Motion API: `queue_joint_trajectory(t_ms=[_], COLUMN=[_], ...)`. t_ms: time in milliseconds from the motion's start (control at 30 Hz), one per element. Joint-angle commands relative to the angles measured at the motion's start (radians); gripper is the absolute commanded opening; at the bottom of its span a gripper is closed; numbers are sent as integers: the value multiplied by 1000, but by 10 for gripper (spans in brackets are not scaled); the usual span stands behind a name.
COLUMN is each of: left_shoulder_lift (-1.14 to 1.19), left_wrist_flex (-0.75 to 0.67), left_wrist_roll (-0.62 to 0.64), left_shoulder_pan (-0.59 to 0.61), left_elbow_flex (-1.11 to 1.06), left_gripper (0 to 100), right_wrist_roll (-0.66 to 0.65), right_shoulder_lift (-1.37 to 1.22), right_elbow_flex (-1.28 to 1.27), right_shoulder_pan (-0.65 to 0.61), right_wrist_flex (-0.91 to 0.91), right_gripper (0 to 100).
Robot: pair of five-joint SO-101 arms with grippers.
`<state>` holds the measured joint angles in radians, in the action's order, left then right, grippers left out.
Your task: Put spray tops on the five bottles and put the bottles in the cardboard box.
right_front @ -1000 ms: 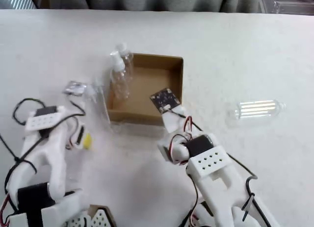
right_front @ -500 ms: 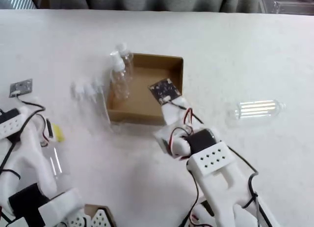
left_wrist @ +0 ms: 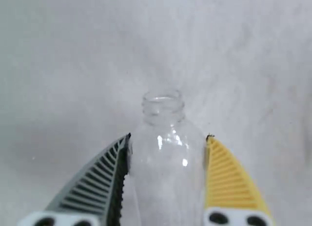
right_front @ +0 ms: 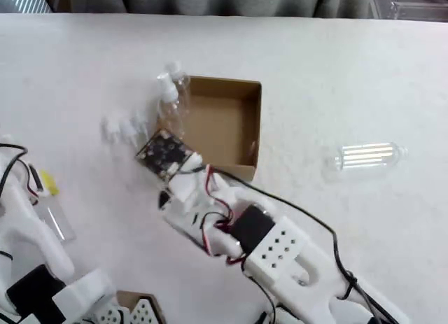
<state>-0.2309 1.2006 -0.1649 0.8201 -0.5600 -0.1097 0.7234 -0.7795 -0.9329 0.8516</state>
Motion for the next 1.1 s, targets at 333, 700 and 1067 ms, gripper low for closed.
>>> queue_joint_trajectory(t_ms=[333,700,1067], left_shoulder_lift=[33,320,325], left_wrist_flex=[302,470,497], left_wrist_roll=[-109,-114,-215], left_shoulder_pan=[209,278,272], left_elbow_flex=[514,941,994], left_gripper=[42,42,42], right_wrist_roll=[-5,-3,28], right_shoulder_lift=[-479,-891,-1219], right_elbow_flex=[373,707,1103], right_shoulder_pan=[-131,-143,-136], right_wrist_flex=[-226,-263,-194], right_gripper=[21,21,21])
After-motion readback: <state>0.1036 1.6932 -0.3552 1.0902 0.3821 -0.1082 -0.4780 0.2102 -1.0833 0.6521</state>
